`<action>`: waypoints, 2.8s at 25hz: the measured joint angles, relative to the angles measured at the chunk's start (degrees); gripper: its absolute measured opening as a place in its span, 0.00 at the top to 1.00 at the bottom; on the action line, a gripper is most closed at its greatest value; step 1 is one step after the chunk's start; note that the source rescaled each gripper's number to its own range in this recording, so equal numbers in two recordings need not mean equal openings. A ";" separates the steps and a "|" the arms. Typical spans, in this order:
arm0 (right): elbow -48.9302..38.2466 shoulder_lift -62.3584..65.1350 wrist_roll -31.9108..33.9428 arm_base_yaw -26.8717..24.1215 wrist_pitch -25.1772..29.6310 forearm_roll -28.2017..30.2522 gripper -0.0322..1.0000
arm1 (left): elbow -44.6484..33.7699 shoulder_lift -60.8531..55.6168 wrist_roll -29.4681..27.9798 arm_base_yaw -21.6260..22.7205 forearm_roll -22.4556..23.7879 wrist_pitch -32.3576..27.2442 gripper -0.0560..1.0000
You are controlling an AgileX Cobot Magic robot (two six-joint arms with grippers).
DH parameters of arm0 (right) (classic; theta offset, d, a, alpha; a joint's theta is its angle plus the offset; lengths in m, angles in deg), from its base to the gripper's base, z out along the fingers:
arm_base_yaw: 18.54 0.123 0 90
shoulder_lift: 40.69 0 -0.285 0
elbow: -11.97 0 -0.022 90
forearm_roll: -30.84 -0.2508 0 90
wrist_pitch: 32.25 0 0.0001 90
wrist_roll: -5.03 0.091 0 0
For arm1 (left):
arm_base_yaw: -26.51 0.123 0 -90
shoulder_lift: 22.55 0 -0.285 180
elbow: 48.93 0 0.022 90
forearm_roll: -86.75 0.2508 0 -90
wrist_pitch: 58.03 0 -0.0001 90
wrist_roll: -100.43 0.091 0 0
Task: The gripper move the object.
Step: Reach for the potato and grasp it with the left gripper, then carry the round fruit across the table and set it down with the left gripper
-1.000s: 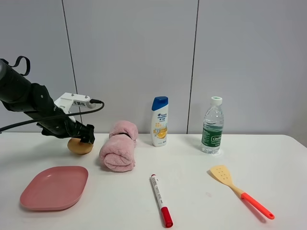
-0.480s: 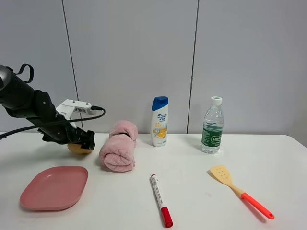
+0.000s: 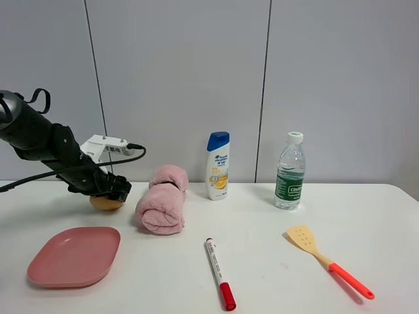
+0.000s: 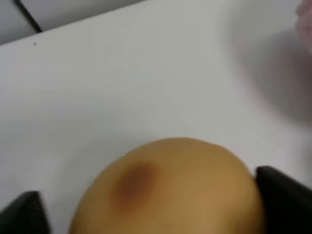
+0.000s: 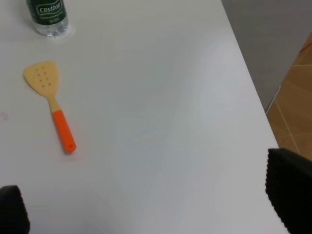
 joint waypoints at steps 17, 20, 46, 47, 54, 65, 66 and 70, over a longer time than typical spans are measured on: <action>0.00 0.00 0.00 0.00 0.00 0.00 0.00 | 0.06 -10.72 0.00 -0.19 0.00 -7.39 0.92; 0.00 0.00 0.00 0.00 0.00 0.00 0.00 | 0.06 -16.92 0.00 -0.69 0.00 -10.86 0.92; 0.00 0.00 0.00 0.00 0.00 0.00 0.00 | 0.06 -22.56 0.00 -31.61 -2.59 -12.76 0.94; 0.00 0.00 0.00 0.00 0.00 0.00 0.00 | 0.06 -21.27 0.00 -31.74 -2.80 -11.84 0.94; 0.00 0.00 0.00 0.00 0.00 0.00 0.00 | 0.26 -12.23 0.30 -31.75 -2.93 -3.27 0.94; 0.00 0.00 0.00 0.00 0.00 0.00 0.00 | 15.30 2.95 0.65 -31.70 -2.74 -5.11 0.94; 0.00 0.00 0.00 0.00 0.00 0.00 0.00 | 15.96 3.36 0.65 -31.70 -2.74 -5.54 0.94; 0.00 0.00 0.00 0.00 0.00 0.00 0.00 | 16.38 4.70 0.65 -31.70 -2.92 -8.51 0.94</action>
